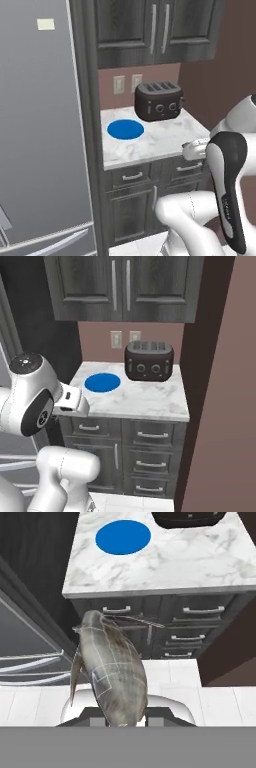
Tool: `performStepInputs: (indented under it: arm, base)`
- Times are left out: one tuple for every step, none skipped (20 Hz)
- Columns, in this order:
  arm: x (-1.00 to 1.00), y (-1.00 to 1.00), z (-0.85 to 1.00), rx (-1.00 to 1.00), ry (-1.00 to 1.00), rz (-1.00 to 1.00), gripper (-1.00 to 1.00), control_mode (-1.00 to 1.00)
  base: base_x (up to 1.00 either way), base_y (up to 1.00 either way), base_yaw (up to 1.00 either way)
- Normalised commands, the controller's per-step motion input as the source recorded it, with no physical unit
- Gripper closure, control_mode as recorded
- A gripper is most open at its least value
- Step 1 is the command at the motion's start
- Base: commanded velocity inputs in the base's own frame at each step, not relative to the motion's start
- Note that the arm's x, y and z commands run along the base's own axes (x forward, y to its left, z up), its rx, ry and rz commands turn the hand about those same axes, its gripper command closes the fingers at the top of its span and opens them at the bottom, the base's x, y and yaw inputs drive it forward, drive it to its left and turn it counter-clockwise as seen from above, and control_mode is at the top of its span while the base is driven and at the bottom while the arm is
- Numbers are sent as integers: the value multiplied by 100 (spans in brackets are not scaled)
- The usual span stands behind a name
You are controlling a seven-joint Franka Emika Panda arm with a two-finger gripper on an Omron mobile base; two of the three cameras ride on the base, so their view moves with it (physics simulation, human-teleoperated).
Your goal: Take the fish from the oven and place it on the plate on the counter.
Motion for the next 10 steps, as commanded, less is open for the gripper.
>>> performStepInputs:
  arm:
    - [0,0,0,0,0,0,100,100]
    - [0,0,0,0,0,0,100,100]
    - [0,0,0,0,0,0,100,100]
    - [0,0,0,0,0,0,100,100]
    - [0,0,0,0,0,0,100,100]
    - [0,0,0,0,0,0,100,100]
    - [0,0,0,0,0,0,100,100]
    - [0,0,0,0,0,0,100,100]
    - [0,0,0,0,0,0,100,100]
    - [0,0,0,0,0,0,100,100]
  base:
    - [44,12,0]
    - [44,22,0]
    - [55,16,0]
    - [70,14,0]
    - [84,10,0]
    - [96,0,0]
    - [96,0,0]
    - [69,0,0]
    - [36,0,0]
    - [16,0,0]
